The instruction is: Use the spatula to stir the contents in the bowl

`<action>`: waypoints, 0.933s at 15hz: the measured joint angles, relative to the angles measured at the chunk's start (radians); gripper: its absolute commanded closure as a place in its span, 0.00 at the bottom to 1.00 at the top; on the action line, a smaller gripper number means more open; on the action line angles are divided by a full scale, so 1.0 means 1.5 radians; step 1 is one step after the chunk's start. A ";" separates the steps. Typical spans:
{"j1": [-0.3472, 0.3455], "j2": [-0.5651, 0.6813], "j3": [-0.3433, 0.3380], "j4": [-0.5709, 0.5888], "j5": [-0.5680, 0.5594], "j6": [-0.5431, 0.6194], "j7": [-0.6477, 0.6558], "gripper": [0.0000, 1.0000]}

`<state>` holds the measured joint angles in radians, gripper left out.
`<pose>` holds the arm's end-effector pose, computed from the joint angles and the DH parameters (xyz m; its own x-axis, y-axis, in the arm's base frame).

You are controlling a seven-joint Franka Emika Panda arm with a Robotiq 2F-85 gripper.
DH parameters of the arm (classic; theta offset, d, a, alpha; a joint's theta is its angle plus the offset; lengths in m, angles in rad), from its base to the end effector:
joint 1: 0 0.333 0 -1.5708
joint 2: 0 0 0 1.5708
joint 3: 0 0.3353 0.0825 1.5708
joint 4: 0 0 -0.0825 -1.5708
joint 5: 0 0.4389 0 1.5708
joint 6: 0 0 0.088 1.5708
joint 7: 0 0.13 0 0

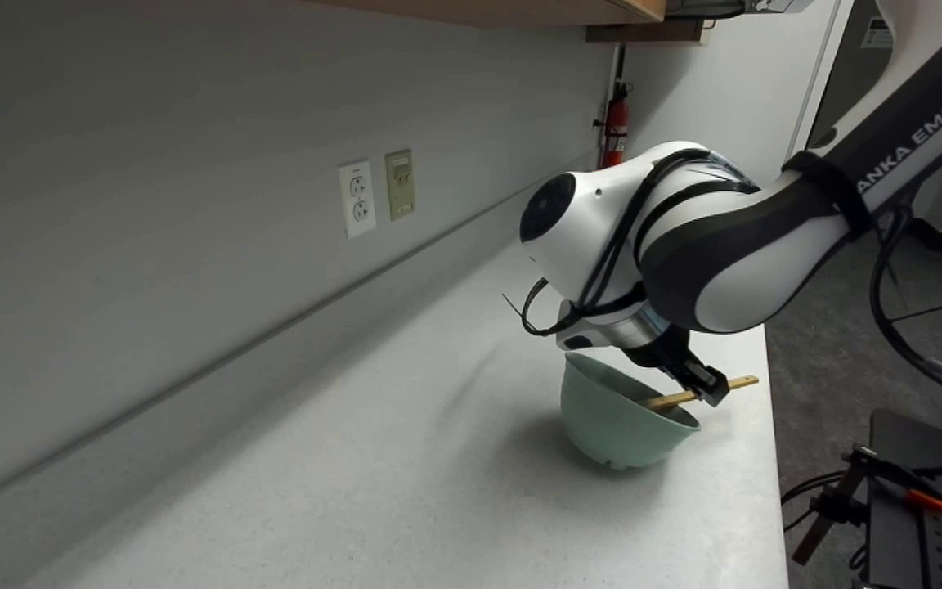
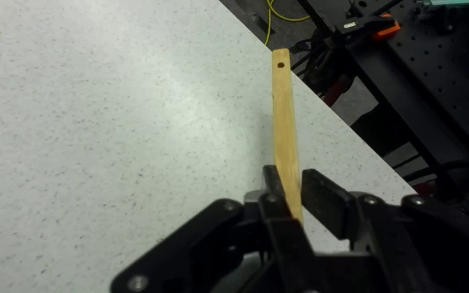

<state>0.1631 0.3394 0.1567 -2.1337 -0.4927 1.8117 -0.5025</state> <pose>0.5138 0.1212 0.1792 0.3013 0.6835 -0.6649 0.8801 -0.4676 -0.0819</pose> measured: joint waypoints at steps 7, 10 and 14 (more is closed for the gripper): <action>0.000 -0.004 -0.009 0.049 -0.020 0.000 0.001 0.94; 0.000 -0.005 -0.010 0.058 -0.020 0.000 0.003 0.94; 0.000 -0.006 -0.010 0.063 -0.020 0.001 0.004 0.94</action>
<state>0.1628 0.3309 0.1421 -2.0397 -0.5233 1.8126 -0.4964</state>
